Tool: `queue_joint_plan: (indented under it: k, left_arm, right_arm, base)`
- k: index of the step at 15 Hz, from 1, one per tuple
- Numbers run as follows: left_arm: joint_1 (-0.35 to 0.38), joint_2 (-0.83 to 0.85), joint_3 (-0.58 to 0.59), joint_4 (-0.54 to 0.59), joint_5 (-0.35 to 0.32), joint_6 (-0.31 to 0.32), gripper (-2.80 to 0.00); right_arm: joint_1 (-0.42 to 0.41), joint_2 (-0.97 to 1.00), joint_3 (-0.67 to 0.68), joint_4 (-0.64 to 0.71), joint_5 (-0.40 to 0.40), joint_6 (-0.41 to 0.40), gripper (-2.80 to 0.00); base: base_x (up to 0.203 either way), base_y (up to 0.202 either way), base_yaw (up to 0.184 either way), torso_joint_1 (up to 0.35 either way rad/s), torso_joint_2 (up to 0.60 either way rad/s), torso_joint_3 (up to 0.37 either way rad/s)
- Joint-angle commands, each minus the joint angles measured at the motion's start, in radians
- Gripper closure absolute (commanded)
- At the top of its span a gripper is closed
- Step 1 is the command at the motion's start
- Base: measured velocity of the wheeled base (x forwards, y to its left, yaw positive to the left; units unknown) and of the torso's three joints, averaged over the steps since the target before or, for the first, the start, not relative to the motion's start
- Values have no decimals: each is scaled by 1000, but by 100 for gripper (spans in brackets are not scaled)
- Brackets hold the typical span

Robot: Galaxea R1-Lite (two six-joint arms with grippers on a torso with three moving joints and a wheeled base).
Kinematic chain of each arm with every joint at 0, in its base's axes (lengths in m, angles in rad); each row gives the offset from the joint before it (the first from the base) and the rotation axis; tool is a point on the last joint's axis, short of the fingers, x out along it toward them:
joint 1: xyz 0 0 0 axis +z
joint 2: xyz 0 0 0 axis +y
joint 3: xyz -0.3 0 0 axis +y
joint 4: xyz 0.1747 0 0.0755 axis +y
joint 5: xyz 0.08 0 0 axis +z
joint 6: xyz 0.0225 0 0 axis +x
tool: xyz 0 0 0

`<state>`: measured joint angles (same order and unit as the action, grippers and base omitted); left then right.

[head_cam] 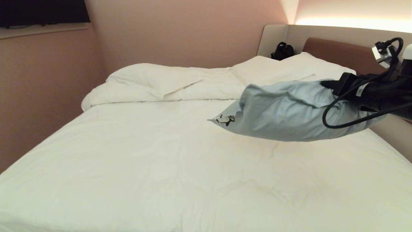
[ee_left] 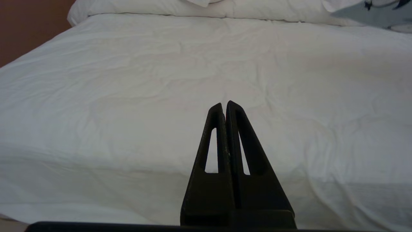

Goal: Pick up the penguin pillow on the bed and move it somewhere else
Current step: Move to the head of the bed

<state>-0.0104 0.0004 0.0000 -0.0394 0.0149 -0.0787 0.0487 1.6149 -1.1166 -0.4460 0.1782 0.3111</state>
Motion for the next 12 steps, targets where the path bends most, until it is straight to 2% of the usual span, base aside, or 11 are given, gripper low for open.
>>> queue_joint_plan:
  k: [1, 12]
  left_arm:
    - [0, 0, 0, -1, 0, -1, 0]
    - [0, 0, 0, -1, 0, -1, 0]
  right_arm:
    - [-31, 8, -6, -4, 1, 0, 0]
    - [-97, 48, -41, -6, 1, -5, 0]
  base:
    - [0, -194, 0, 7, 2, -2]
    - [0, -192, 1, 2, 3, 2]
